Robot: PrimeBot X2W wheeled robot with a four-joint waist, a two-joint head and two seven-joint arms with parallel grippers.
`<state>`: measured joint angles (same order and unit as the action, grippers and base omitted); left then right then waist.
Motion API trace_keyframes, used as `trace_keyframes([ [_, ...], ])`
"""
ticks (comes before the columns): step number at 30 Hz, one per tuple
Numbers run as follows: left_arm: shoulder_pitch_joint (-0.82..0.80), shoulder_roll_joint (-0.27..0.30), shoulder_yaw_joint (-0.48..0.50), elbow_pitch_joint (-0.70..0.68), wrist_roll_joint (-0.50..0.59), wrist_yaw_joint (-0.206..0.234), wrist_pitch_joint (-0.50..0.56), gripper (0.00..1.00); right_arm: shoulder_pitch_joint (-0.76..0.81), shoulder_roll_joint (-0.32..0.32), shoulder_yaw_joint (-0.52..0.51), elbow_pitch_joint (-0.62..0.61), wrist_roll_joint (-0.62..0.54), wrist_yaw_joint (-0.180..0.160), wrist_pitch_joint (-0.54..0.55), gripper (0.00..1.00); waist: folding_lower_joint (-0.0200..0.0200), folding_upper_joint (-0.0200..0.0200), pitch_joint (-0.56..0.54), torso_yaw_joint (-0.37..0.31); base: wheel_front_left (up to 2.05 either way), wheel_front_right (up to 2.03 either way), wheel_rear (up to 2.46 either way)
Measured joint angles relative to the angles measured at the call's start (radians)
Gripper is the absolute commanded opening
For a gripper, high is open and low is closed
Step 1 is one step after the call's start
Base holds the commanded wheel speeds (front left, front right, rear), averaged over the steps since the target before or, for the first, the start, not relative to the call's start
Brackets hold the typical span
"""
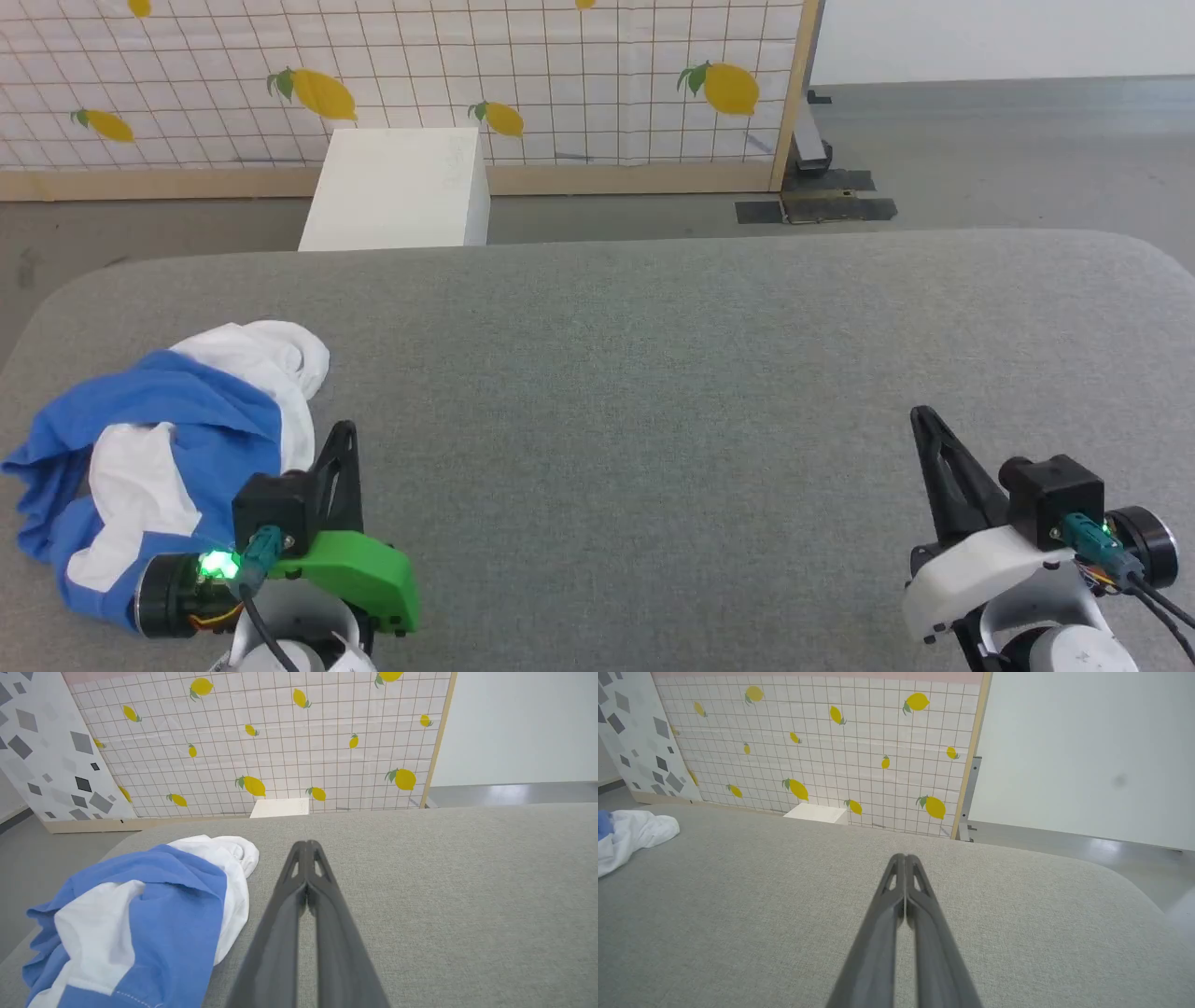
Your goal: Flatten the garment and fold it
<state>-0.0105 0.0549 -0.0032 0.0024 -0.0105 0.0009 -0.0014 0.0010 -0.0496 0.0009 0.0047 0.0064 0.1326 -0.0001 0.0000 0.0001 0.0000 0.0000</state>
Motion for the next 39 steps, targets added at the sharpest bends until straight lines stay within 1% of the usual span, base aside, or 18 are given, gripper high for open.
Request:
trace_keyframes([
  [4,0.000,0.000,0.000,0.000,0.000,0.000,0.000,0.00,0.000,0.000,0.000,0.000,0.000,0.000,0.000,0.00,0.0000,0.0000,0.000,0.000,0.00,0.00,0.00],
  [5,0.000,0.000,0.000,0.000,0.000,0.000,0.000,1.00,0.000,0.000,0.000,0.000,0.000,0.000,0.000,1.00,0.0000,0.0000,0.000,0.000,0.00,0.00,0.00],
  [24,0.000,0.000,-0.010,0.015,-0.017,0.005,-0.023,1.00,0.000,0.000,-0.006,0.019,0.034,0.000,-0.023,1.00,0.0000,0.0000,0.000,0.011,0.00,0.00,0.00],
  [39,0.003,0.000,-0.010,0.023,-0.035,0.021,-0.057,1.00,0.006,0.000,-0.006,0.044,0.084,0.000,-0.055,1.00,0.0000,0.0000,0.001,0.087,0.00,0.00,0.00],
])
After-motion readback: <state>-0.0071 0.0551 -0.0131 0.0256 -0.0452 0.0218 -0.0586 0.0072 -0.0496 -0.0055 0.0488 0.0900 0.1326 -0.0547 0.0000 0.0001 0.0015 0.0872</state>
